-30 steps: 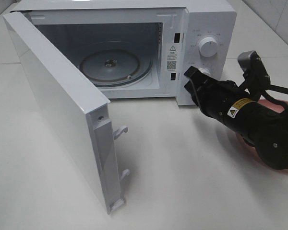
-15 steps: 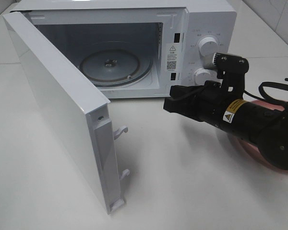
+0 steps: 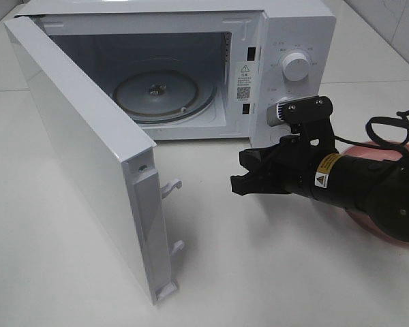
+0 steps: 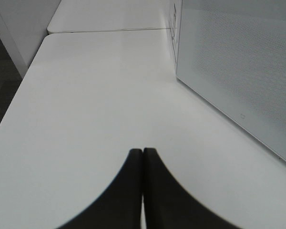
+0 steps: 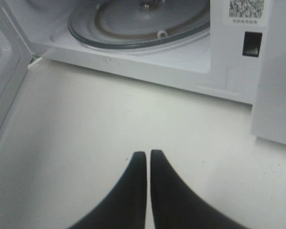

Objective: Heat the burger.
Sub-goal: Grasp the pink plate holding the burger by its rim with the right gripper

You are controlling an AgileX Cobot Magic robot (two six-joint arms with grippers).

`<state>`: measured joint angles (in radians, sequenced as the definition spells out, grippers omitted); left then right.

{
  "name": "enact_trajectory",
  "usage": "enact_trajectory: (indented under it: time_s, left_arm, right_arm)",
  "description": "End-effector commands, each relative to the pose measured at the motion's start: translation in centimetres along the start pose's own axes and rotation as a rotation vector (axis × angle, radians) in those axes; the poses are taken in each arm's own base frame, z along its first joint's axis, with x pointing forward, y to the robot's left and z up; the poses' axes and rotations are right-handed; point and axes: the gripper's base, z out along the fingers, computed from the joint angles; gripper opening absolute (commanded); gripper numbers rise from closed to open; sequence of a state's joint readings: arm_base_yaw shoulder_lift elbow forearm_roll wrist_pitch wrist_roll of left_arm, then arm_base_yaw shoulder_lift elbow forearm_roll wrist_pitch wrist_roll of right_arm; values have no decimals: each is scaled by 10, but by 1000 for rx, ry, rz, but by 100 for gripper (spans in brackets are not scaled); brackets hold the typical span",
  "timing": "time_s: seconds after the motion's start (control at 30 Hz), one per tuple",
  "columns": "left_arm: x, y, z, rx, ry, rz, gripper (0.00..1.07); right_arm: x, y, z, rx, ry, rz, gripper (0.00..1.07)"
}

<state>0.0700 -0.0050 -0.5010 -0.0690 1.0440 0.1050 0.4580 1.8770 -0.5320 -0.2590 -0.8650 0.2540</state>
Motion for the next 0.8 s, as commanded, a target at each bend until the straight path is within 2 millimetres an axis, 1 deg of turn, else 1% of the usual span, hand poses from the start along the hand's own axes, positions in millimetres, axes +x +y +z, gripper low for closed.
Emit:
enact_trajectory:
  time_s: [0.03,0.07,0.1,0.13,0.17,0.2,0.23,0.27,0.3,0.33,0.4,0.43,0.47,0.53,0.57,0.6,0.63,0.7,0.73,0.8]
  left_arm:
    - [1,-1,-2,11,-27,-3,0]
    - [1,-1,-2,11,-27,-3,0]
    - [1,-1,-2,11,-27,-3,0]
    - [1,-1,-2,11,-27,-3,0]
    - [1,-1,-2,11,-27,-3,0]
    - [1,-1,-2,11,-27,-3,0]
    - [1,-1,-2,11,-27,-3,0]
    - [1,-1,-2,11,-27,-3,0]
    - [1,-1,-2,11,-27,-3,0]
    - [1,-1,-2,11,-27,-3,0]
    - [1,-1,-2,11,-27,-3,0]
    - [1,-1,-2,11,-27,-3,0]
    - [1,-1,-2,11,-27,-3,0]
    - [1,-1,-2,11,-27,-3,0]
    - [1,-1,-2,11,-27,-3,0]
    - [1,-1,-2,11,-27,-3,0]
    - [1,-1,-2,11,-27,-3,0]
    - [1,-1,-2,11,-27,-3,0]
    - [1,-1,-2,11,-27,-3,0]
    - [1,-1,-2,11,-27,-3,0]
  right_arm:
    - [-6,-1,3,3,26,-12,5]
    - [-10,-2,6,7,72,-17,5]
    - [-10,-2,6,7,72,-17,5]
    - [-12,-2,7,9,103,-36,5]
    - [-18,-2,9,10,163,-84,5]
    - [-18,-2,9,10,163,-84,5]
    - [-22,-2,9,13,190,-104,5]
    - [-30,-4,8,39,242,-111,5]
    - [-30,-4,8,39,242,-111,5]
    - [-37,-7,6,83,293,-98,5]
    - [-40,-8,5,107,321,-97,5]
    - [-45,-12,3,156,379,-105,5]
    - [-45,-12,3,156,379,-105,5]
    - [-50,-17,0,222,467,-108,5]
    - [-50,-17,0,222,467,-108,5]
    - [-52,-19,-2,262,519,-85,5]
    - [-52,-19,-2,262,519,-85,5]
    - [-54,-22,-4,304,594,-50,5]
    - [-54,-22,-4,304,594,-50,5]
    - [-59,-21,-5,303,665,-33,6]
